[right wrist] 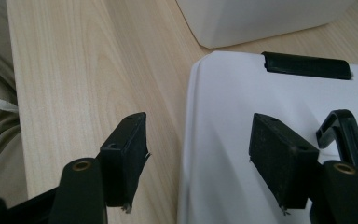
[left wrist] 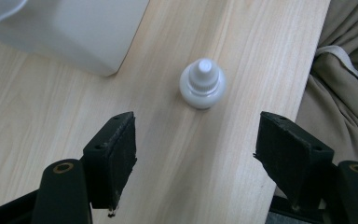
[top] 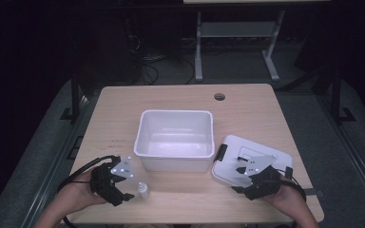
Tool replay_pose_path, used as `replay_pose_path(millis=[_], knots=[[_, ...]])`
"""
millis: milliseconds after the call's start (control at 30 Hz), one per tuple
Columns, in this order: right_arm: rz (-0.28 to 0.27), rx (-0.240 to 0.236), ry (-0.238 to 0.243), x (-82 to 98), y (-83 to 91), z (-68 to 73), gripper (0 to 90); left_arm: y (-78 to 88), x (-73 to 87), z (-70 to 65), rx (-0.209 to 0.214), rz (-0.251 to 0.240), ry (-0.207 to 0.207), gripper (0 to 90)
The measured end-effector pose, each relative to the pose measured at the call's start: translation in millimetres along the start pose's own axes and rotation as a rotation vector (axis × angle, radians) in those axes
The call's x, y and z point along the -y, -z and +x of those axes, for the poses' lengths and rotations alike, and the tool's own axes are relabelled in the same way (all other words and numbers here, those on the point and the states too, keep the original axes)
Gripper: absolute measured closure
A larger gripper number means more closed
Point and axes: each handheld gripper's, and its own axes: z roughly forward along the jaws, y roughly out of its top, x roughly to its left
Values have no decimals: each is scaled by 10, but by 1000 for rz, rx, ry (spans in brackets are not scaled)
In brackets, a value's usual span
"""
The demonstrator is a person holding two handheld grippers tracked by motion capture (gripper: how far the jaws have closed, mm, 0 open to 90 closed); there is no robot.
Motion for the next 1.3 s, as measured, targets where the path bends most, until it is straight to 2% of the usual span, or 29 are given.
replay_pose_path(millis=[267,667,1300], knots=[[9,1,9,-2,-11,4,360,-69,-163,6,6,82,-27,314],[4,2,14,-3,6,2,360,-162,-376,8,27,157,-39,334],[1,3,19,-9,17,15,360,-378,-480,47,48,254,-29,414]])
